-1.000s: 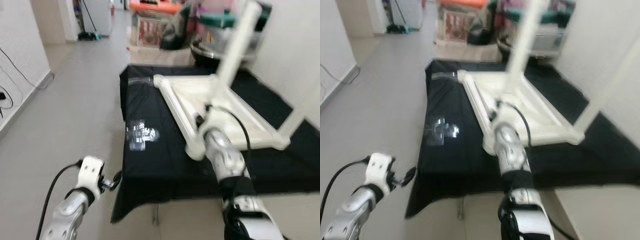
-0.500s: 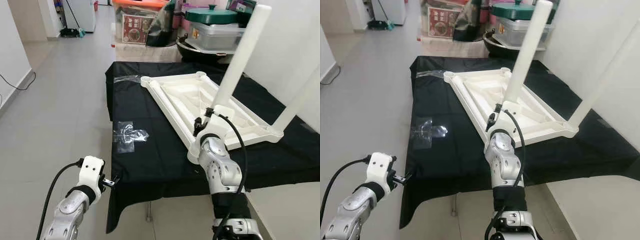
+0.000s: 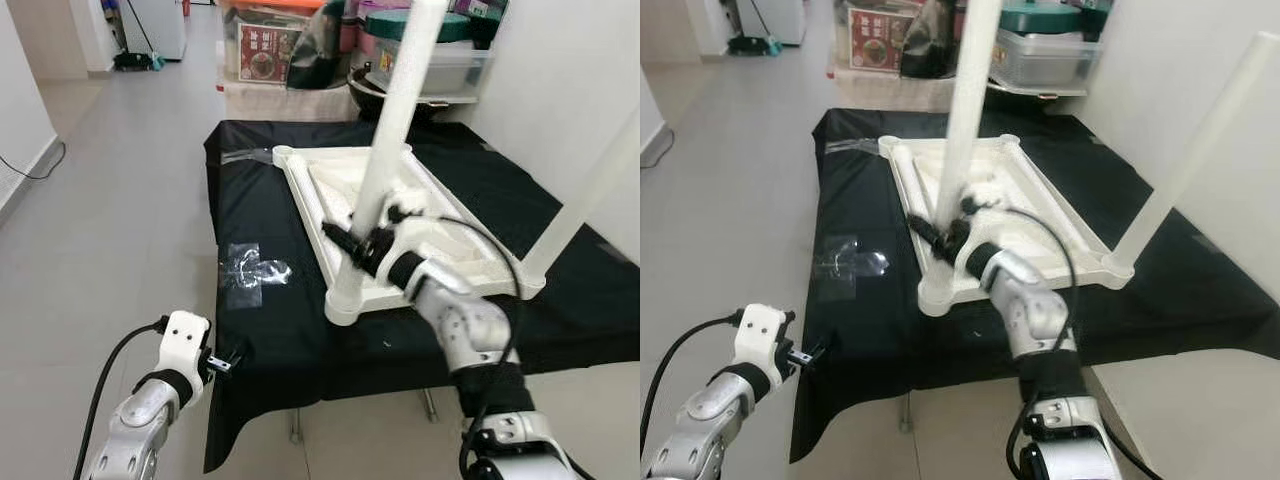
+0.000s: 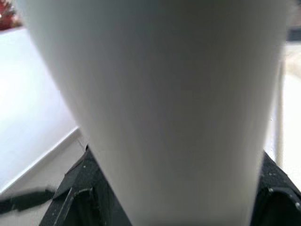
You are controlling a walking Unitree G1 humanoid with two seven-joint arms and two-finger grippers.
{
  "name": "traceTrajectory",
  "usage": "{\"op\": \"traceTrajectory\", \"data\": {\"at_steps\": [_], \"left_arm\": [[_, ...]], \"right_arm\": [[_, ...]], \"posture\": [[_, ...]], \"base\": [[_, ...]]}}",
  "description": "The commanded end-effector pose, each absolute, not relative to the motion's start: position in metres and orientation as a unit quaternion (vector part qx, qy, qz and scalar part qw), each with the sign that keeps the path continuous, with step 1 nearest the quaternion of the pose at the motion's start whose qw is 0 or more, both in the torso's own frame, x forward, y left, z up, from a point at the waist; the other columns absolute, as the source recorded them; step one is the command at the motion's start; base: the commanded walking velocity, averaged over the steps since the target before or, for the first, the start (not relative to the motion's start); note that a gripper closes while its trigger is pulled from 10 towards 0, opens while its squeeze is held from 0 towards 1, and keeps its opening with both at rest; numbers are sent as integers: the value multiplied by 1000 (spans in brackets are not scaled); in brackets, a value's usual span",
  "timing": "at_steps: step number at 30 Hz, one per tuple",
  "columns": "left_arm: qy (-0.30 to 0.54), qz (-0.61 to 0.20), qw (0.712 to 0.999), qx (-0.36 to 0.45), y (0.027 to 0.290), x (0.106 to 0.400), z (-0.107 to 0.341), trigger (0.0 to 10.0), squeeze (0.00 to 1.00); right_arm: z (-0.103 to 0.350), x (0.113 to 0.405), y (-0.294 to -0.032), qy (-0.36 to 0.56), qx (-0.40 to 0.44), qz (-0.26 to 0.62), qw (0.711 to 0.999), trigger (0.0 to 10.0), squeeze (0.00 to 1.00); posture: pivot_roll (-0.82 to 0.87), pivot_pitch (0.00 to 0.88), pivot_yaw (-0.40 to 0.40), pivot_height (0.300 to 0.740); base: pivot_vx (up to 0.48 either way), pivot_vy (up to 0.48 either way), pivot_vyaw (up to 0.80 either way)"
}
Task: Building children table
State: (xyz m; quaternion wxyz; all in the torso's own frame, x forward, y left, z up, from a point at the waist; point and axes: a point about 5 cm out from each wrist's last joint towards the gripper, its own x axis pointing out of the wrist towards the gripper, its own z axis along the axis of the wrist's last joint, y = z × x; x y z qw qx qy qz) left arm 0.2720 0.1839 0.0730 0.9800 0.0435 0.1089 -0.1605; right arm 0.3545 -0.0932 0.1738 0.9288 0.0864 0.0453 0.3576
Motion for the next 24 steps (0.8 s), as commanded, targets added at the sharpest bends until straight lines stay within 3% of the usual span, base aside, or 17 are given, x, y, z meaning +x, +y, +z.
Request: {"op": "traceTrajectory", "data": {"at_steps": [1,2,3,5,7,8,9,10,11,12,15,16,17,19,20,21,24], "left_arm": [[119,-163,979,40,184,271,69,10000,0],[119,-163,979,40,184,271,69,10000,0],[119,-163,979,40,184,271,69,10000,0],[120,-162,979,40,183,269,68,10000,0],[120,-162,979,40,183,269,68,10000,0],[121,-161,979,40,184,268,67,10000,0],[121,-161,979,40,184,268,67,10000,0],[122,-161,979,40,184,268,67,10000,0],[122,-161,979,40,184,268,67,10000,0],[122,-160,979,40,185,267,67,10000,0],[122,-160,979,40,185,267,66,10000,0],[122,-161,978,40,185,267,66,10000,0],[122,-161,978,40,185,267,66,10000,0],[122,-165,978,41,184,269,66,10000,0],[122,-165,978,41,184,269,66,10000,0],[122,-167,977,42,183,269,66,10000,0],[122,-168,977,42,182,270,66,10000,0]], "right_arm": [[163,352,-79,68,82,394,913,10000,0],[163,352,-79,68,82,394,913,10000,0],[163,358,-79,67,89,367,923,0,0],[168,374,-89,53,90,263,959,0,0],[168,374,-89,53,90,263,959,0,0],[166,383,-104,64,105,154,980,0,0],[166,383,-104,64,105,154,980,0,0],[157,386,-131,88,118,22,989,0,0],[157,386,-131,88,118,22,989,0,0],[147,383,-157,109,131,-101,980,0,0],[143,375,-169,116,137,-168,969,0,0],[143,369,-162,112,147,-155,971,9176,0],[143,369,-162,112,147,-155,971,9176,0],[152,356,-118,73,157,-8,985,10000,0],[152,356,-118,73,157,-8,985,10000,0],[158,350,-104,50,163,53,984,10000,1000],[162,347,-97,33,167,86,982,10000,1000]], "posture": [[73,0,-109,740],[73,0,-109,740],[78,0,-112,740],[79,0,-114,740],[79,0,-114,740],[79,0,-113,740],[79,0,-113,740],[76,0,-114,740],[76,0,-114,740],[76,0,-113,740],[72,0,-109,740],[60,0,-106,740],[60,0,-106,740],[44,0,-97,740],[44,0,-97,740],[50,0,-100,740],[50,0,-100,740]], "base": [[0,0,0],[0,0,0],[0,0,0],[0,0,0],[0,0,0],[0,0,0],[0,0,0],[0,0,0],[0,0,0],[0,0,0],[0,0,0],[0,0,0],[0,0,0],[0,0,0],[0,0,0],[0,0,0],[0,0,0]]}}
